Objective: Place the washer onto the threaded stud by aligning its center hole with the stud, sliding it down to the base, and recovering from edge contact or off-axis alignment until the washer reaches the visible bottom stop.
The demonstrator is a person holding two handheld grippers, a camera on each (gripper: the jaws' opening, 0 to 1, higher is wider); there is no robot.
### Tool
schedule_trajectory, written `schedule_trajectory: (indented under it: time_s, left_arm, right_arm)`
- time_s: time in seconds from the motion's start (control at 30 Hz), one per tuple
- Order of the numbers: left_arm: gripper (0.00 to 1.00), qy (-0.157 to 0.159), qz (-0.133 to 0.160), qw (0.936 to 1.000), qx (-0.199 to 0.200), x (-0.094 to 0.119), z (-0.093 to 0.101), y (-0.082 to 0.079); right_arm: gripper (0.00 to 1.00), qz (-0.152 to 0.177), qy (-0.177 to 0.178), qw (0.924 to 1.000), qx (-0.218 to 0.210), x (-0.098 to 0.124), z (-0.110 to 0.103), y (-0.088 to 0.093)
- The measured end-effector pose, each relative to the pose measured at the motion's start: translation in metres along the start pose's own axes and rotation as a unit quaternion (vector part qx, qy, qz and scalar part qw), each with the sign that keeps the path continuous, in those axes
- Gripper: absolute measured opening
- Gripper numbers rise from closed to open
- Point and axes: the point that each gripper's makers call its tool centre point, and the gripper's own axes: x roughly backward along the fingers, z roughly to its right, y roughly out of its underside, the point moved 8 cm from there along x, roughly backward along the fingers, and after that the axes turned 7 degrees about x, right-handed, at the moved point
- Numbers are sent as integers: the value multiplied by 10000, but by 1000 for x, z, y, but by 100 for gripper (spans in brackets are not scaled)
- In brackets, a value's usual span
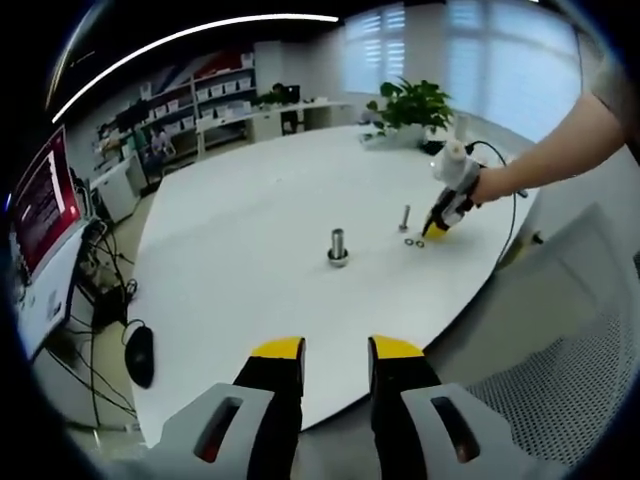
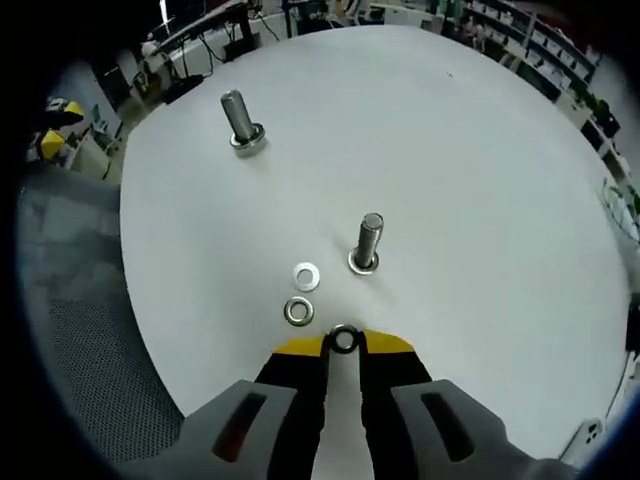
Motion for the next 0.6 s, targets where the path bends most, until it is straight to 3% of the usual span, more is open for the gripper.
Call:
schedule_trajectory:
  time_s: [0.07,0.27,0.6]
  left_arm:
    - [23,-5,-27,10000,-5,-1,0,0]
    - [23,-71,-48,9999,-119,0,0,0]
    - [23,-216,6,9997,-82,2,-3,-1]
  right_arm:
    - [13,-15,4,10000,-22,1,1,1]
    - [13,637,-20,9978,-194,19,4,-10]
    - [13,1294,174,9913,145,51,11,-41]
